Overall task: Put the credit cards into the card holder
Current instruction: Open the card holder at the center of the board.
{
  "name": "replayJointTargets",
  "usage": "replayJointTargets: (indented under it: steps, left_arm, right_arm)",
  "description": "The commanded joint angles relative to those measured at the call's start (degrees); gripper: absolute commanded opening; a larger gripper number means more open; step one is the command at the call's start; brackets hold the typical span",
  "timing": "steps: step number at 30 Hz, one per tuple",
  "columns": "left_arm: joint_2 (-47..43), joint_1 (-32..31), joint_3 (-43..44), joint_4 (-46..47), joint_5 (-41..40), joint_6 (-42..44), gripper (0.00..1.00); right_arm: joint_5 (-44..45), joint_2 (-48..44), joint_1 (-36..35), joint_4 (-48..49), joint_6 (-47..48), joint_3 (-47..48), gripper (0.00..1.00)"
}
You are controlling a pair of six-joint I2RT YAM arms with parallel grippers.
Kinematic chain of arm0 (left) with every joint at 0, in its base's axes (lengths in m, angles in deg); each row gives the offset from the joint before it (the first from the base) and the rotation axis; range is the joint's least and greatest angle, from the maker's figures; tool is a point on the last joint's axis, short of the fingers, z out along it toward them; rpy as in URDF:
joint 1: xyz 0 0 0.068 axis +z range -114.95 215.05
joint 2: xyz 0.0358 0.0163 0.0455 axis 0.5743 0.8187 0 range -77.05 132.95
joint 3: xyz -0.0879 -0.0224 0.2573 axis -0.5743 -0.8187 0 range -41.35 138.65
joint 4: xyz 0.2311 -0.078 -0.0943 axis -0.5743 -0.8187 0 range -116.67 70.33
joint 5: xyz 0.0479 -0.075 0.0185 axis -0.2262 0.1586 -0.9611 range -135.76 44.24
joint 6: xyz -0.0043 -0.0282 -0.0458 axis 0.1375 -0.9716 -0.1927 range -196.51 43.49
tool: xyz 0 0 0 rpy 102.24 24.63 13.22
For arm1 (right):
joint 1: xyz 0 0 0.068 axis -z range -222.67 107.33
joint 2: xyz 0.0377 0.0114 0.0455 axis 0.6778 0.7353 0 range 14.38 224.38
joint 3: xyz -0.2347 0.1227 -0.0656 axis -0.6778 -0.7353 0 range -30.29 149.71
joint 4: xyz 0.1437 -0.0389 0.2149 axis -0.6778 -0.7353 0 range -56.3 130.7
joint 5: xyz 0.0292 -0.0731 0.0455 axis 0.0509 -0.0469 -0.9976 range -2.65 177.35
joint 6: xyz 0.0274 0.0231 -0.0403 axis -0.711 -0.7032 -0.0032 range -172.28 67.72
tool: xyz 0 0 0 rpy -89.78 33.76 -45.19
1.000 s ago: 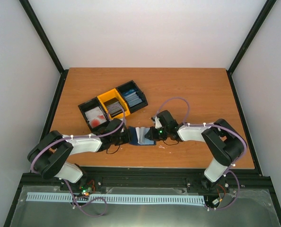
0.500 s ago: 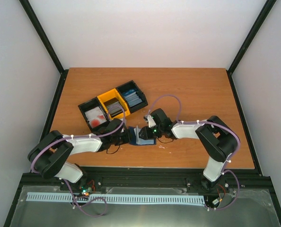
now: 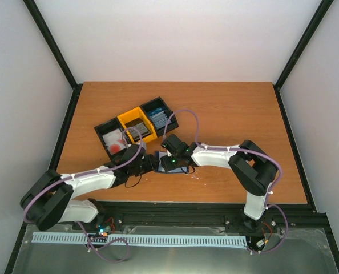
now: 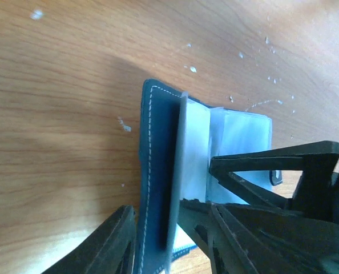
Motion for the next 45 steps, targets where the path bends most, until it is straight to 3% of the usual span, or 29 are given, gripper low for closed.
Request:
replayJointTargets:
  steps: [1,4,8,12,25,35,41,45]
  left_arm:
    - [-6.24,0.0,-2.35,-2.87,-5.59,-4.34,0.37]
    - [-11.09,0.0,-5.62,-0.54,-5.63,-4.75,0.34]
    - [-12.83,0.0,-8.35,8.85,2.6,-1.74,0.27]
    - [-9.48,0.0,-8.33,14.94,8.09,-1.63,0.22]
    - [4.77,0.93,-6.77,24.03,7.78,-6.0,0.05]
    - [9.97,1.14,-3.68,12.84,2.0,-6.25,0.05]
    - [11.26,1.14,-2.95,12.25,3.76,-4.22,0.04]
    - [11.81,1.14,-2.02,12.63,5.09,-2.8,0.05]
  right_arm:
    - [10.36,6.67,-1.69,-9.09,1.31,-0.77,0.53]
    - [11.61,8.05,-1.86,-8.75,1.32,-1.32,0.52]
    - [9.03,6.71,-1.87,-6.79,1.42,-2.3,0.52]
    - [5.99,4.83,-1.88,-5.63,1.86,-2.03,0.53]
    - [3.22,3.65,-1.77,-2.41,2.19,-5.35,0.5]
    - [7.94,-2.57,-0.46,-6.59,-1.35,-4.85,0.51]
    - [18.01,-5.55,-0.45,-13.74,-1.61,-0.91,0.58]
    - [18.07,-4.89,-0.45,-16.03,-2.01,1.9,0.62]
